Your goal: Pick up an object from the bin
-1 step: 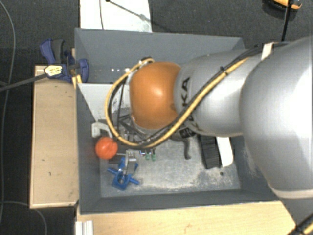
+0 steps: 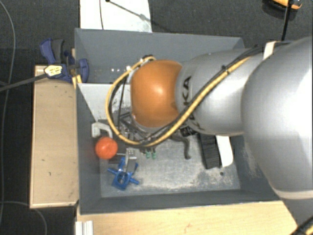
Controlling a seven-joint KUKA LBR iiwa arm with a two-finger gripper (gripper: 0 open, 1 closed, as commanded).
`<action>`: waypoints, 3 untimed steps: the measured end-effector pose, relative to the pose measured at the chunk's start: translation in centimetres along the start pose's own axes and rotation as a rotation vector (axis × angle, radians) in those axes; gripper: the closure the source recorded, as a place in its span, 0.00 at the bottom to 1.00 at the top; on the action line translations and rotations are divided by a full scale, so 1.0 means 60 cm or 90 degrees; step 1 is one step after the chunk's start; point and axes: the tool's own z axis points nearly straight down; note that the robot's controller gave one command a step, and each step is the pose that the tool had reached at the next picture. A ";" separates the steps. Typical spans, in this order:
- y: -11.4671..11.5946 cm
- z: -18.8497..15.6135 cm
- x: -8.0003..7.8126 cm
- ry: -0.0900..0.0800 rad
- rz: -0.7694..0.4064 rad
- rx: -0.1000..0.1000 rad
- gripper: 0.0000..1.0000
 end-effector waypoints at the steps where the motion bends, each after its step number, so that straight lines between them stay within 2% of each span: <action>1: -0.007 0.012 0.015 0.000 0.055 0.000 0.00; 2: 0.003 0.060 0.028 0.000 0.082 0.000 0.00; 3: 0.022 0.095 0.016 -0.001 -0.095 -0.001 0.00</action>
Offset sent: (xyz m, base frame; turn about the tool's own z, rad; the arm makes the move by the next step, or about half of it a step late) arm -0.0243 0.0091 -0.0641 0.0057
